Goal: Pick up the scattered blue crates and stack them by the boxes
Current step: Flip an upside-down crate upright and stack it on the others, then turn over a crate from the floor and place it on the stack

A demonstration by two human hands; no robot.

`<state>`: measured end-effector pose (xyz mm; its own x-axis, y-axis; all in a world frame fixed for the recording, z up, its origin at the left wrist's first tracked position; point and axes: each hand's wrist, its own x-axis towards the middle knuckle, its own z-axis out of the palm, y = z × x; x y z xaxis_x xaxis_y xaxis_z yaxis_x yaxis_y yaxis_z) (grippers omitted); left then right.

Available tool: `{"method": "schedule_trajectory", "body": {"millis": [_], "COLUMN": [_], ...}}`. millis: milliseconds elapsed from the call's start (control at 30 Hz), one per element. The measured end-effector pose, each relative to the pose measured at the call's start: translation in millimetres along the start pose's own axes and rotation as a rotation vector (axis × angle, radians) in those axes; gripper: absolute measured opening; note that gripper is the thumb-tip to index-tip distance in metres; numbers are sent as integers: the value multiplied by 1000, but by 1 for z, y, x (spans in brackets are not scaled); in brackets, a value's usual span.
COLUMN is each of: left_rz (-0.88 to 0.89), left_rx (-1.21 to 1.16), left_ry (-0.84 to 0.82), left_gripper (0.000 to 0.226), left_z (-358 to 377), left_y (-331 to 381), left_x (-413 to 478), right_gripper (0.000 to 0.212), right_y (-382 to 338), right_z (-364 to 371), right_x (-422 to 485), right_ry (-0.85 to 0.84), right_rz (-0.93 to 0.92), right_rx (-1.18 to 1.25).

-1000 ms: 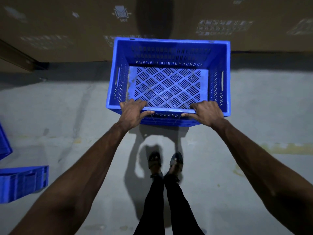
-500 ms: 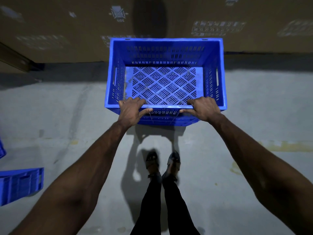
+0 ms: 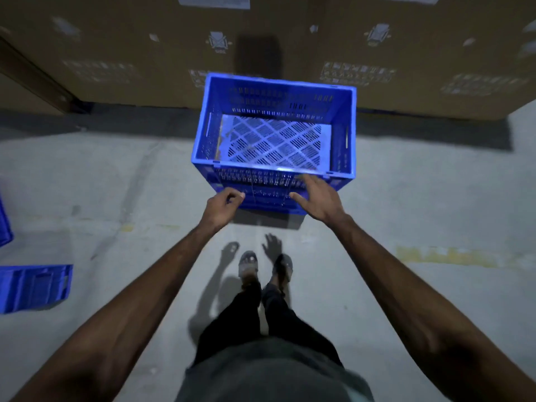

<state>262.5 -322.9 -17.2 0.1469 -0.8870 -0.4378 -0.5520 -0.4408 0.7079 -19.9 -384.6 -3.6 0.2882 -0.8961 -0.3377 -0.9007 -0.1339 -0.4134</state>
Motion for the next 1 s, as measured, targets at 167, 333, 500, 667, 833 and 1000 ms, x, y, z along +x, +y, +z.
{"method": "schedule_trajectory", "body": {"millis": [167,333,500,667,833,1000], "left_rz": [-196,-262,-311,-349,-358,-349], "left_rx": [-131,-312,-432,-531,-635,-696], "left_ry": [-123,-40,94,212,367,463], "left_gripper": [18,12,26,34,34,42], "left_z": [8,4,-4,-26,-62,-106], "left_y": [-40,-70,-96,-131,-186,-259], "left_x": [-72,-130,-173,-213,-260,-312], "right_gripper": [39,32,20,27,10,6], "right_y": [-14,-25,-46,-73,-154,-267], "right_z": [18,47,71,107,122,148], "right_x": [-49,-79,-90,-84,-86,-97], "right_ry": [-249,-283,-331,-410,-493,-529], "right_rz": [-72,0,99,81,-13,-130], "right_rx": [110,314,424,416,320,213]}}
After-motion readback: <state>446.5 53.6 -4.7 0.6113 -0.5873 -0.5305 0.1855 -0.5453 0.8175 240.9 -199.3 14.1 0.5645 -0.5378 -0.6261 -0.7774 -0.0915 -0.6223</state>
